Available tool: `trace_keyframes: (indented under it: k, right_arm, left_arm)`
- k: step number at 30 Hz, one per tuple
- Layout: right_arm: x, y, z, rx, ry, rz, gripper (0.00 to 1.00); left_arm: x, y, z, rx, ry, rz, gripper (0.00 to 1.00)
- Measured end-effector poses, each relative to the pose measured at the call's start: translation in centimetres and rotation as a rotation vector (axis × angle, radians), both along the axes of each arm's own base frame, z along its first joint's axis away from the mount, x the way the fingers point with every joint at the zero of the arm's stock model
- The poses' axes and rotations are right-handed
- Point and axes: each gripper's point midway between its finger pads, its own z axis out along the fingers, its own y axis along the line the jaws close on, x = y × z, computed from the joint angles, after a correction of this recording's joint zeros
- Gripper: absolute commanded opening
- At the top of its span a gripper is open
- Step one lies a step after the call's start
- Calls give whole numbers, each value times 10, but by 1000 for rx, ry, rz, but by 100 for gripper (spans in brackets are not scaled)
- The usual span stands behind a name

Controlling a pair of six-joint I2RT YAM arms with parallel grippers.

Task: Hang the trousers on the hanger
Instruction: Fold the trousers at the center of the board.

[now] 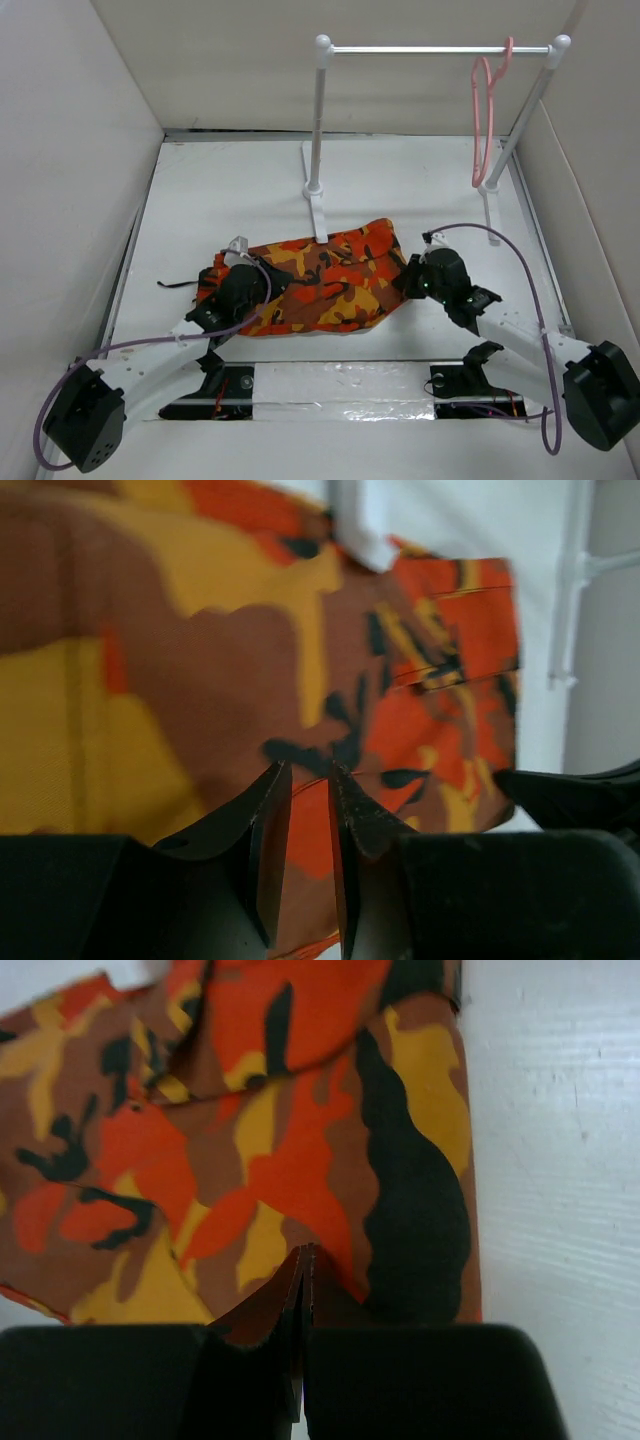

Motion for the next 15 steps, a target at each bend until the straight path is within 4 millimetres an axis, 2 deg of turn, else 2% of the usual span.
trace_keyframes:
  k: [2, 5, 7, 11, 15]
  right_arm:
    - [-1, -2, -12, -18, 38, -6, 1]
    - [5, -4, -21, -10, 60, -27, 0]
    - [7, -5, -30, 5, 80, -39, 0]
    - [-2, -4, -47, 50, 100, -51, 0]
    - [-8, 1, -46, 98, 84, -46, 0]
  left_arm:
    - [-16, 14, -27, 20, 87, 36, 22]
    - [-30, 24, -49, 40, 180, 61, 34]
    - [-36, 28, -61, 49, 242, 83, 35]
    - [-29, 32, -77, 29, 308, 119, 35]
    - [-7, 34, -82, -31, 324, 144, 35]
